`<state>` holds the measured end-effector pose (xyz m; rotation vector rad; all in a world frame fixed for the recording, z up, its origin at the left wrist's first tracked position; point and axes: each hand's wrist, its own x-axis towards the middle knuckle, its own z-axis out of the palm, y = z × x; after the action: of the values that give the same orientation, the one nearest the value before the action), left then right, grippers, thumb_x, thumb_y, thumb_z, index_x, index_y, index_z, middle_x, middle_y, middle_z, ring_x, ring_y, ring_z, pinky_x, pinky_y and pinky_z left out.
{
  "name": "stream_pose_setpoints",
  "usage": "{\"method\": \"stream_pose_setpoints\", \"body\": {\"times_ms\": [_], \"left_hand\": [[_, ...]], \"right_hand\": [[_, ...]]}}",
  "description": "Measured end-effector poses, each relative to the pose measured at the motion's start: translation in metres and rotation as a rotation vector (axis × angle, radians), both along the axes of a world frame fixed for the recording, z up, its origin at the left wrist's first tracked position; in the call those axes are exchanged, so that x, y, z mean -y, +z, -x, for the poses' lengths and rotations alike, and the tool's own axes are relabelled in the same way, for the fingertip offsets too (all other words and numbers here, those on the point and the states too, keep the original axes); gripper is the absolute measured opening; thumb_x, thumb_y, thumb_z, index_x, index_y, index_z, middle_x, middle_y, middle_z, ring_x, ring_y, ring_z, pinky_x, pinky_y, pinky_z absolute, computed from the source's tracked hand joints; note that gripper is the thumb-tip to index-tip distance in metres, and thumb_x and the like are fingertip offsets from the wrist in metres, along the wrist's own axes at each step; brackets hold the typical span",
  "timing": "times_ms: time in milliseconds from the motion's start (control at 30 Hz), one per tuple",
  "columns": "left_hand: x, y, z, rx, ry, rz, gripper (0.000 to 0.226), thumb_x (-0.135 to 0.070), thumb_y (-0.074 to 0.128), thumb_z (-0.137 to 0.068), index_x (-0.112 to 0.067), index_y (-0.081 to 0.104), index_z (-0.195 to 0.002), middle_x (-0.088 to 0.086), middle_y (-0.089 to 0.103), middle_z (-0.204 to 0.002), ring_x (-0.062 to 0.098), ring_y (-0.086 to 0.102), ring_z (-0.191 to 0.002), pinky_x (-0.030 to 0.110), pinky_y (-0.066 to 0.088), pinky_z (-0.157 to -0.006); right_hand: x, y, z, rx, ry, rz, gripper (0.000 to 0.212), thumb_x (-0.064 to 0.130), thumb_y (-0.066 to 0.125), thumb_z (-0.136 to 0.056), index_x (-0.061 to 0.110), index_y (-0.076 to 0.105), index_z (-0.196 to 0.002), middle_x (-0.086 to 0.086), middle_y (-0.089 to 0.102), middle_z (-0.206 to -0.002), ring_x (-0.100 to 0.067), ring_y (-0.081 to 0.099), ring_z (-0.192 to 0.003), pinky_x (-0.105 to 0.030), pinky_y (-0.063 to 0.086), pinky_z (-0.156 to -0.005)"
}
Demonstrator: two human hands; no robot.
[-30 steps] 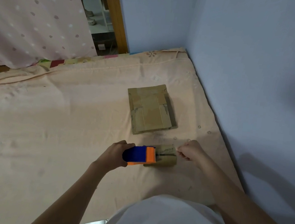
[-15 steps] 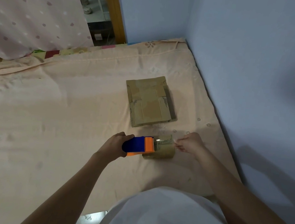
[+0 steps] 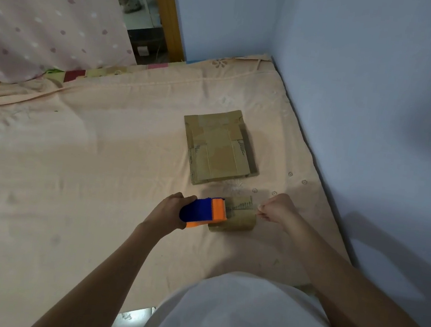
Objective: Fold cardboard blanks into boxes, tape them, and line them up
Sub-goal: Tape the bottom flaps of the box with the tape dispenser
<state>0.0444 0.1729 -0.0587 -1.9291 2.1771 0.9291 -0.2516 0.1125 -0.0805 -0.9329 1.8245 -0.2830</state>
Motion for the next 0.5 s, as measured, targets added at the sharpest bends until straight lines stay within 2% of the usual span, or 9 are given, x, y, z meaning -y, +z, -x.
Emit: {"method": "stream_pose_setpoints", "body": {"times_ms": [67,133,233,300,400,500], "left_hand": [[0.0,0.0,0.0,-0.003,0.006,-0.004,0.08,-0.008,0.074,-0.079,-0.022,0.039,-0.149,0.003,0.054,-0.12,0.019,0.052,-0.105,0.028,0.048,-0.087],[-0.001,0.0,0.0,-0.004,0.006,-0.004,0.08,-0.008,0.074,-0.079,-0.022,0.039,-0.149,0.003,0.054,-0.119,0.019,0.052,-0.105,0.028,0.049,-0.086],[-0.001,0.0,0.001,-0.005,0.005,-0.007,0.08,-0.007,0.074,-0.079,-0.022,0.039,-0.149,0.004,0.054,-0.12,0.019,0.053,-0.105,0.029,0.05,-0.087],[-0.001,0.001,0.001,-0.001,0.004,-0.007,0.08,-0.007,0.074,-0.079,-0.022,0.039,-0.15,0.004,0.054,-0.119,0.02,0.053,-0.105,0.028,0.049,-0.086],[0.0,0.001,0.002,0.01,-0.004,0.001,0.08,-0.008,0.073,-0.079,-0.023,0.039,-0.149,0.003,0.054,-0.118,0.02,0.053,-0.104,0.027,0.048,-0.085],[0.001,0.002,0.003,0.03,-0.012,-0.003,0.08,-0.008,0.073,-0.079,-0.024,0.039,-0.149,0.004,0.054,-0.12,0.021,0.054,-0.106,0.029,0.049,-0.086]], "right_hand": [[0.001,0.004,-0.002,-0.013,0.0,-0.009,0.007,0.001,0.071,-0.08,-0.001,0.074,-0.074,-0.012,0.075,-0.068,-0.029,0.076,-0.076,-0.045,0.062,-0.079],[0.0,0.007,-0.004,-0.021,-0.004,-0.012,0.003,0.001,0.072,-0.076,-0.001,0.073,-0.078,-0.009,0.074,-0.065,-0.028,0.076,-0.073,-0.043,0.063,-0.075],[-0.001,0.001,-0.002,-0.036,0.003,-0.026,0.022,0.001,0.073,-0.069,-0.003,0.072,-0.091,-0.009,0.073,-0.062,-0.026,0.075,-0.067,-0.043,0.064,-0.069],[0.0,-0.003,-0.002,-0.067,0.02,-0.021,0.025,0.002,0.074,-0.065,-0.003,0.073,-0.09,-0.01,0.073,-0.065,-0.024,0.075,-0.065,-0.043,0.064,-0.068],[0.001,0.003,-0.007,-0.142,0.063,-0.009,0.017,0.002,0.074,-0.066,-0.002,0.075,-0.083,-0.013,0.074,-0.073,-0.026,0.074,-0.072,-0.037,0.063,-0.071],[0.0,0.009,-0.011,-0.216,0.148,-0.036,0.02,0.008,0.076,-0.068,-0.001,0.072,-0.085,-0.013,0.072,-0.081,-0.028,0.071,-0.083,-0.023,0.05,-0.052]]}}
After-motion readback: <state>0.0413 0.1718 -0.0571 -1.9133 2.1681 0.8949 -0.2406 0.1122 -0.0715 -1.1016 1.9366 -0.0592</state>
